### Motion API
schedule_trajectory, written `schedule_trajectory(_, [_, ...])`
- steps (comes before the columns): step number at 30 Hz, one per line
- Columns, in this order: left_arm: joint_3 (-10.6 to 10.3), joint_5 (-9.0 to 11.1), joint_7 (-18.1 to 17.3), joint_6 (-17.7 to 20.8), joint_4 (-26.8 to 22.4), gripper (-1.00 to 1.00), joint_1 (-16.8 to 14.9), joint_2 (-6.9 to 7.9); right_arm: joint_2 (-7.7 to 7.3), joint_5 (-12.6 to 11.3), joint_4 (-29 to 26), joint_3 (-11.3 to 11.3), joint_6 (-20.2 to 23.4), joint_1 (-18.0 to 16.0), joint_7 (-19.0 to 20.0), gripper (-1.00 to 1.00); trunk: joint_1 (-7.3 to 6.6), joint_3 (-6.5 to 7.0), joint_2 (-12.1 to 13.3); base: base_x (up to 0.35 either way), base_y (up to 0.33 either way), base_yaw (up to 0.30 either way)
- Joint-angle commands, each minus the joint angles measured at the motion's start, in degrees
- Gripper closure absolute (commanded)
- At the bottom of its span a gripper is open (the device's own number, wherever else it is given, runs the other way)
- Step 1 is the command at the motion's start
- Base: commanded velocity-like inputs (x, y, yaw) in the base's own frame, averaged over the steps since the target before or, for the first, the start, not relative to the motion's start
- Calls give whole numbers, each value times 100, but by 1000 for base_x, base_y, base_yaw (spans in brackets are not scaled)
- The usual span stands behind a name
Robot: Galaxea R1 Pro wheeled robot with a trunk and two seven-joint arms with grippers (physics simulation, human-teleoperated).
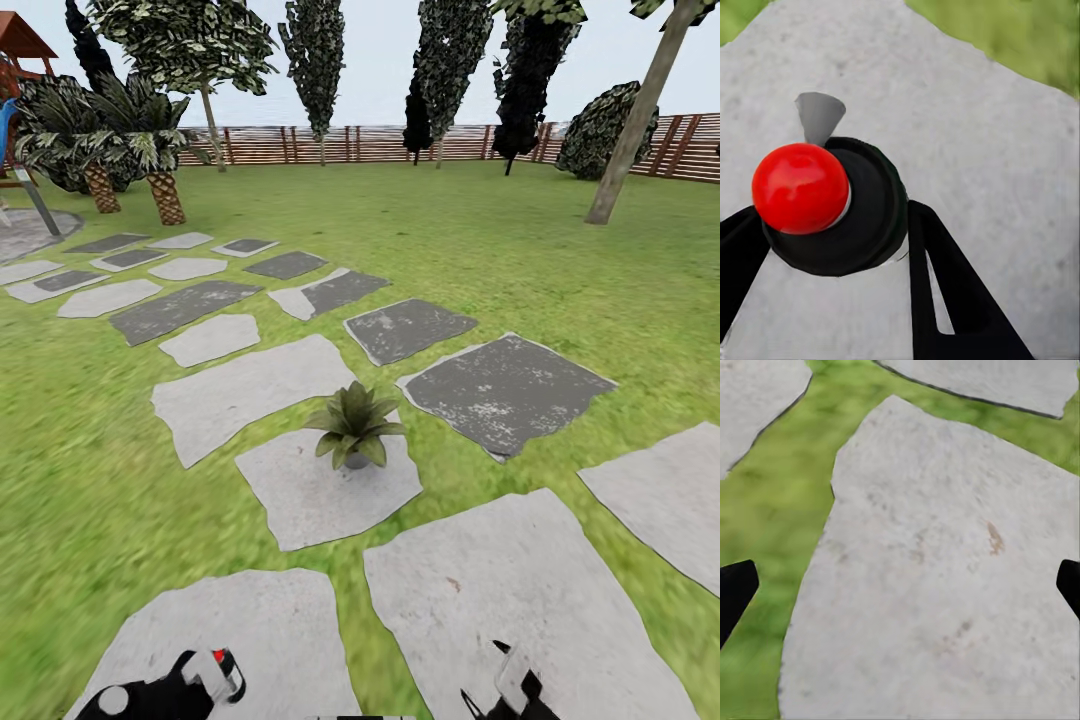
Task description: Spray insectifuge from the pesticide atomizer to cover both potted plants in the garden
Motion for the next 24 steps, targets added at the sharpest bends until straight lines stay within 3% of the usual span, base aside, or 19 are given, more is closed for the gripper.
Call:
schedule_trajectory(1, [43, -199, -202, -9, -1, 100, -101, -8, 10, 101, -23, -43, -5, -101, 380, -100, -1, -5, -2, 0, 0, 0])
schedule_trajectory(6, [33, -683, -1204, 22, -8, 100, -515, -24, 32, 281, -176, -19, 495, -505, 1341, -100, -1, -5, -2, 0, 0, 0])
schedule_trajectory(8, [34, -1058, -1633, 50, -36, 100, -645, -50, 58, 371, -340, 238, 725, -609, 1808, -100, -1, -5, -2, 0, 0, 0])
schedule_trajectory(12, [73, -1007, -1756, 140, 53, 100, -585, 81, 129, 331, -312, 143, 765, -738, 1730, -100, -1, -5, -2, 0, 0, 0])
schedule_trajectory(24, [35, -1035, -1803, 182, -266, 100, -687, -57, 314, 332, -355, 170, 814, -893, 1791, -100, -1, -5, -2, 0, 0, 0])
